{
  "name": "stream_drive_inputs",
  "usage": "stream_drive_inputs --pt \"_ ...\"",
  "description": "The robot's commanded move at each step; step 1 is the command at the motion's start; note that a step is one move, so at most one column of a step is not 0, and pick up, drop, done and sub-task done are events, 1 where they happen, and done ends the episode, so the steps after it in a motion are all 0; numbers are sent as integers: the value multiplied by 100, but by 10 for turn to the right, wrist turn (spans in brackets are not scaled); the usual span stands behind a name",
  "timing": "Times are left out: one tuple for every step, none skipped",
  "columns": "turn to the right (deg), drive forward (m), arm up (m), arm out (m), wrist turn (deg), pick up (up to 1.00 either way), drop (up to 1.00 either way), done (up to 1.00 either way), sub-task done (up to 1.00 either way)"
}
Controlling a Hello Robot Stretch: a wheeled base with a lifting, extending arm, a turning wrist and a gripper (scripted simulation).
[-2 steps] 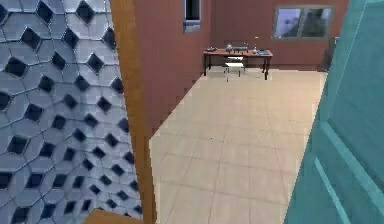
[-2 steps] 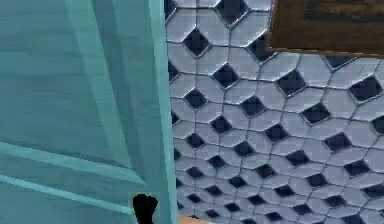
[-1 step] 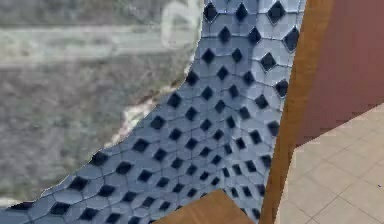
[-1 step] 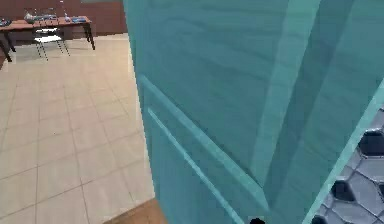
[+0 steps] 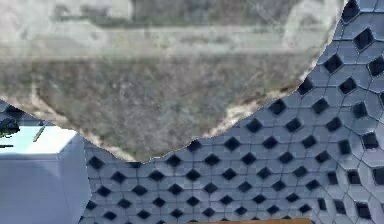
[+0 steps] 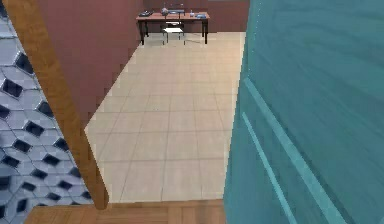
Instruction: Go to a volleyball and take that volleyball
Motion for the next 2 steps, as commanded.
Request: stream_drive_inputs --pt "0 5 0 0 0 0 0 0 0" --pt "-450 0 0 0 0 0 0 0 0"
